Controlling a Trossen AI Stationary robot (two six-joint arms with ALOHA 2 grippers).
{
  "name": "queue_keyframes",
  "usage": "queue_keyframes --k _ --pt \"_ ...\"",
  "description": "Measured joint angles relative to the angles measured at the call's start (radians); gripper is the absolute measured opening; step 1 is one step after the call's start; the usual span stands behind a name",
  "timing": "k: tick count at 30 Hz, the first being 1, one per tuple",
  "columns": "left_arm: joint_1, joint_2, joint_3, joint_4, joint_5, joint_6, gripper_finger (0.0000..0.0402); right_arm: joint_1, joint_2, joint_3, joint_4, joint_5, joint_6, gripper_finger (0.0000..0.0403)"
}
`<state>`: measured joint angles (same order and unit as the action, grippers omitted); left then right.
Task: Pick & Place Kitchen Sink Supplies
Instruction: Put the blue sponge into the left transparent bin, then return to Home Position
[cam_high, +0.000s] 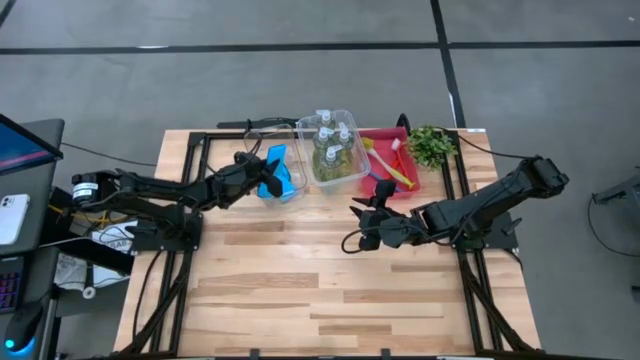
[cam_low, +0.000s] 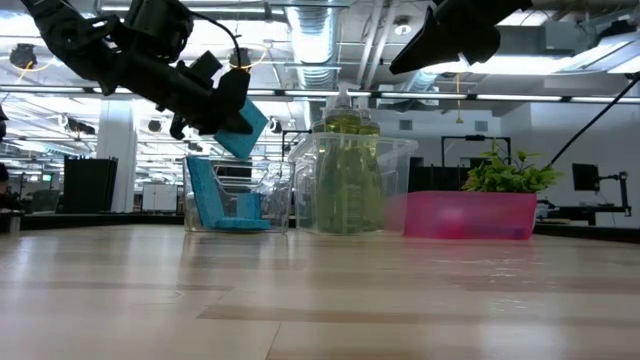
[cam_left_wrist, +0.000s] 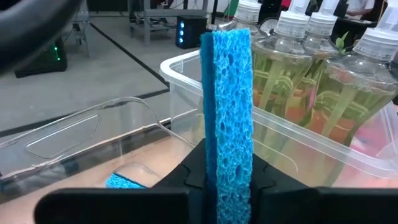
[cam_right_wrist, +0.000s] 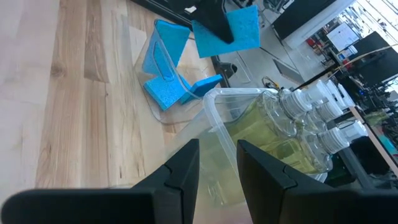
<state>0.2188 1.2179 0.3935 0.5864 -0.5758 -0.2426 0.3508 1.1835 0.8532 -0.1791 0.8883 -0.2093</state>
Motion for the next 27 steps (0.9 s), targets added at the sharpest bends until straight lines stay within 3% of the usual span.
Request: queue_keyframes --k 14,27 --pt "0.0 0.0 0.0 0.004 0.008 -0.001 0.0109 0.001 0.0 0.0 0.0 0.0 0.0 0.0101" --pt "0.0 0.0 0.001 0.004 0.007 0.0 0.0118 0.0 0.0 0.0 0.0 0.0 0.0 0.0101"
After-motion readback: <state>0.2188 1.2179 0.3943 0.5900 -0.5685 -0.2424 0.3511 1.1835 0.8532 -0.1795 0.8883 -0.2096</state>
